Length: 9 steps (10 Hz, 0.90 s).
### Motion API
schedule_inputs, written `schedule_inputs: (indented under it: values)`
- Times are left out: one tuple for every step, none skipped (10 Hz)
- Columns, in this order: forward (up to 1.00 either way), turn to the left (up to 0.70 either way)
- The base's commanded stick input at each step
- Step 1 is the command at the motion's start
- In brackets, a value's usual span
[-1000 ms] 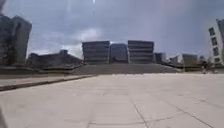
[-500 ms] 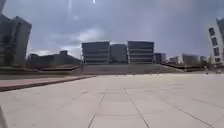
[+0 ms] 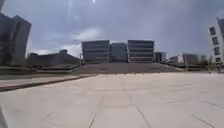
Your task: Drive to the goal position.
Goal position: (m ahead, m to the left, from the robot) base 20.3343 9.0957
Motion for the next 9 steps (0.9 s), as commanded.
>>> schedule_inputs:
  values:
    - [1.0, 0.0]
    - [1.0, 0.0]
    - [1.0, 0.0]
    - [1.0, 0.0]
    - [1.0, 0.0]
    - [1.0, 0.0]
    - [1.0, 0.0]
    - [1.0, 0.0]
    - [1.0, 0.0]
